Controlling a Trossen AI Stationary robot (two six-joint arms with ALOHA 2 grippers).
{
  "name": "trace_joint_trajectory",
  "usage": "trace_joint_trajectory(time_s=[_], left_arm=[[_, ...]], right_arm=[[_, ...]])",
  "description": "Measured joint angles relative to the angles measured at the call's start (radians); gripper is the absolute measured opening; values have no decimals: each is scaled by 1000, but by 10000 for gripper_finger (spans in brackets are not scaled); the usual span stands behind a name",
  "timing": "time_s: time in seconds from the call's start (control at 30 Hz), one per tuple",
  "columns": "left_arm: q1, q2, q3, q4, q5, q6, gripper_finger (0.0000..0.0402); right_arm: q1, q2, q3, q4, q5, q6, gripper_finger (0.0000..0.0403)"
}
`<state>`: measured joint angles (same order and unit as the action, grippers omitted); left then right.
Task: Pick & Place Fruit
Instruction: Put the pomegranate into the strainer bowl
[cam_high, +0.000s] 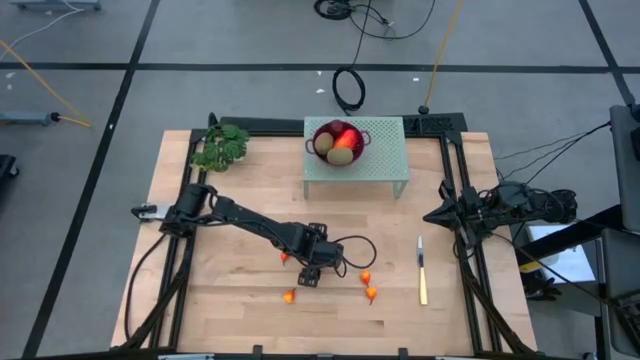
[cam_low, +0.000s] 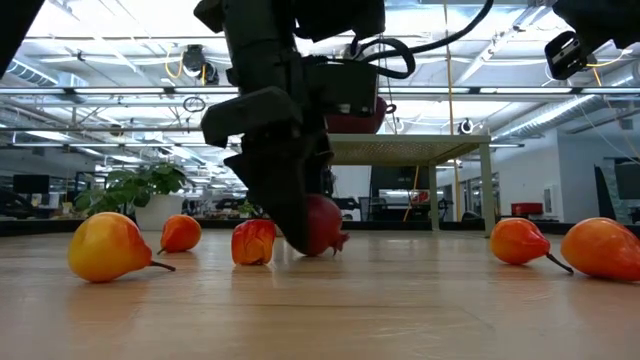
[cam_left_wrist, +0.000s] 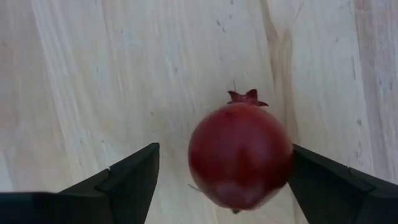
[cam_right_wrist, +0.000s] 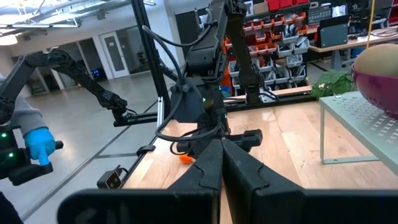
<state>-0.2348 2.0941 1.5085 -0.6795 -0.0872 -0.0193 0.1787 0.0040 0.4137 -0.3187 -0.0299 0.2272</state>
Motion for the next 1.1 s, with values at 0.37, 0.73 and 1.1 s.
trace_joint_trajectory(time_s=[0.37,0.73,1.1], left_arm=[[1,0,0,1,0,-2,255],[1,0,0,3,-48,-1,246],[1,0,0,5,-38,-2,286]], right_arm=[[0,0,0,0,1,0,4],[0,0,0,0,2,0,4],[0,0,0,0,2,0,4]])
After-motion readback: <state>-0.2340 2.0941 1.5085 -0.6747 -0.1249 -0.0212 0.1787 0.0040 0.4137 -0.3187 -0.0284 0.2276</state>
